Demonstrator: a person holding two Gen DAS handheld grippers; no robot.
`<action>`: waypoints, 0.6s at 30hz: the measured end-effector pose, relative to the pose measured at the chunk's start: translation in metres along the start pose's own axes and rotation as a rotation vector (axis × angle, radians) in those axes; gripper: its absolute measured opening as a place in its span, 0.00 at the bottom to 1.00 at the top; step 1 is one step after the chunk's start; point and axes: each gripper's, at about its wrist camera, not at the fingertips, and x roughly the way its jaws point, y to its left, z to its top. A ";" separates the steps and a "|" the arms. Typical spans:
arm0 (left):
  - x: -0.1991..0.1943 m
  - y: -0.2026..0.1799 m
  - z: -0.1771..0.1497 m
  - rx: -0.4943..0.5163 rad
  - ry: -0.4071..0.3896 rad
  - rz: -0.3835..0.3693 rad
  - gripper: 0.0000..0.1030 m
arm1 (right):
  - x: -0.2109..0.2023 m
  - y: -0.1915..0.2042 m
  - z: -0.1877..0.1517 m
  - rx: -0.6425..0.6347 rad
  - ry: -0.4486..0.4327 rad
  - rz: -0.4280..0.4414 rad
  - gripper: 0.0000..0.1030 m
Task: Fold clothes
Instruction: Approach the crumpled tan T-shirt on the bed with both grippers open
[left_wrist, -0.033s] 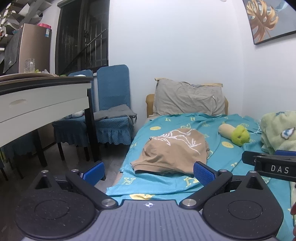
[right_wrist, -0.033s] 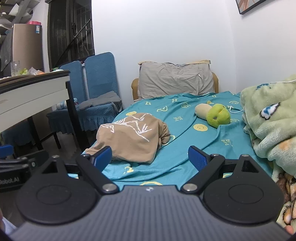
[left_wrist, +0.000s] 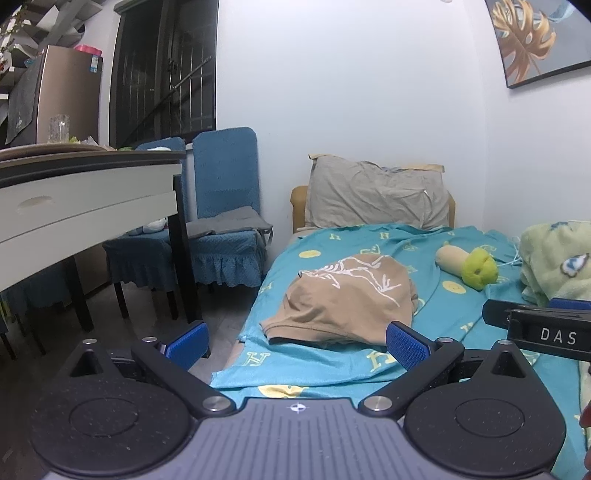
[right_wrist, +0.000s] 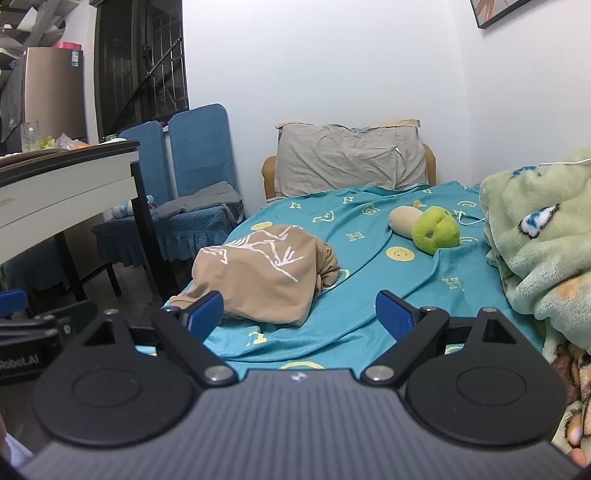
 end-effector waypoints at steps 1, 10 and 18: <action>0.001 0.000 0.000 -0.003 0.004 -0.001 1.00 | 0.000 0.000 0.000 0.000 0.000 0.000 0.88; 0.012 0.000 -0.002 -0.032 0.039 -0.012 1.00 | 0.003 -0.003 -0.002 0.002 -0.008 0.000 0.88; 0.015 0.001 -0.003 -0.033 0.036 -0.007 1.00 | 0.006 0.000 -0.004 -0.007 -0.002 -0.011 0.88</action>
